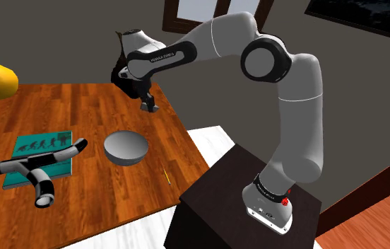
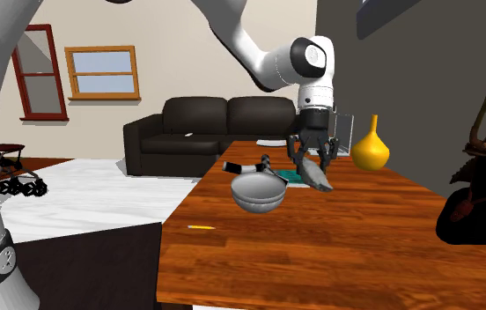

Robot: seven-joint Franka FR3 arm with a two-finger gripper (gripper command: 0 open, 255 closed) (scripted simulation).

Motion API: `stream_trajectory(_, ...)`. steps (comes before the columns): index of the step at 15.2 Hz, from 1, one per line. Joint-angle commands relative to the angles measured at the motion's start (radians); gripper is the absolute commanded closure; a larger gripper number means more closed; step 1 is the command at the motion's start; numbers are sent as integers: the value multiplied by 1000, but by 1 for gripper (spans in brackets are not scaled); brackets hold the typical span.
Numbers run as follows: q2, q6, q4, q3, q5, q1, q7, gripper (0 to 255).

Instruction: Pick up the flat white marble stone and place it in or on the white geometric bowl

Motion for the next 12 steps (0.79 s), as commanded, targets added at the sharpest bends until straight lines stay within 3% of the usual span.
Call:
stream_trajectory(1, -16, -18, 2, 1, 2, 0, -3, 255)
stream_trajectory(3, -22, -31, 8, 1, 3, 0, -5, 255)
stream_trajectory(12, -51, -47, -30, 56, 9, 128, 170, 255)
